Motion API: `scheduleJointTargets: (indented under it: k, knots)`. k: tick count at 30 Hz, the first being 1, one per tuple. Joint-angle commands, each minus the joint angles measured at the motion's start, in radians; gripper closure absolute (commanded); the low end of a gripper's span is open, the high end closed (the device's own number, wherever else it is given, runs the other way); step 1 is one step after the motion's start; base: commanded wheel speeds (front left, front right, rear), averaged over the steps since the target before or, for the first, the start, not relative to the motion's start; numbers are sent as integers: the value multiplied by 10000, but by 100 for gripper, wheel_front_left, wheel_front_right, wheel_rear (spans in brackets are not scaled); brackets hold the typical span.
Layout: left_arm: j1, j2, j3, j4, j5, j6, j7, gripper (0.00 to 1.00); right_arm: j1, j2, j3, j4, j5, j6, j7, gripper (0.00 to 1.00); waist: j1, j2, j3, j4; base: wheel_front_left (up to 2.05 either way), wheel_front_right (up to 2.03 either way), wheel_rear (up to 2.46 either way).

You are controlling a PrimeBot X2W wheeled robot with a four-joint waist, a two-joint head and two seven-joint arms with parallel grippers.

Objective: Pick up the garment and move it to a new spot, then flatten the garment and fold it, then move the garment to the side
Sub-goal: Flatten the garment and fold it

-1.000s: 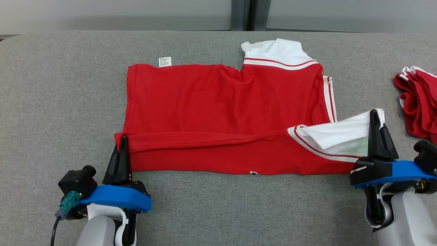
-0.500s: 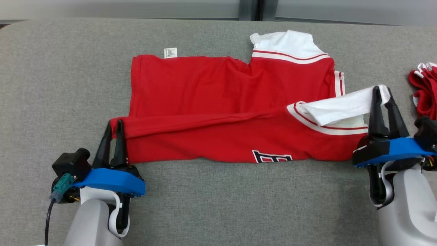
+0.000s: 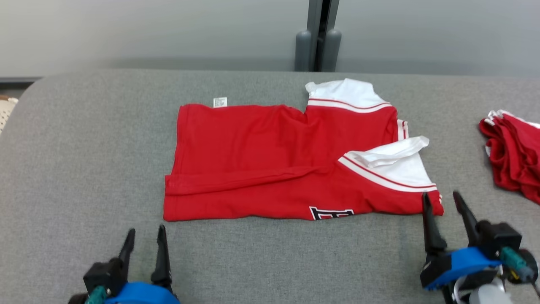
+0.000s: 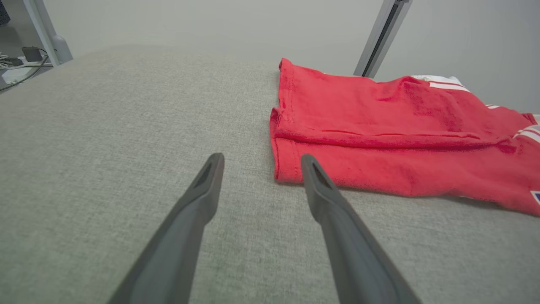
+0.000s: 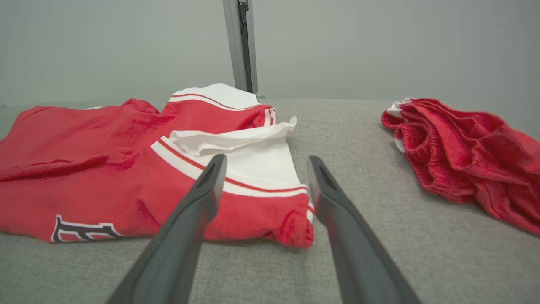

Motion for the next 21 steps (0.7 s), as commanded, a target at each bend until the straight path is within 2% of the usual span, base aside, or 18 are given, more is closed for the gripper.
scheduleJointTargets:
  k: [1, 11, 21]
  knots:
    - [139, -14, -73, -17, -46, 54, -47, 0, 242, -31, 67, 48, 65, -3, -29, 0, 1, -1, -223, -129, 0, 0, 0]
    - [870, -10, -512, -49, -379, 331, -47, 0, 1053, -30, 354, 180, 240, -3, -29, 0, 1, -1, -584, -149, 0, 0, 0]
    - [-584, -8, -349, 404, -540, 146, -47, 0, 267, -30, 302, -14, 287, -3, -29, 0, 1, -1, 347, -161, 0, 0, 0]
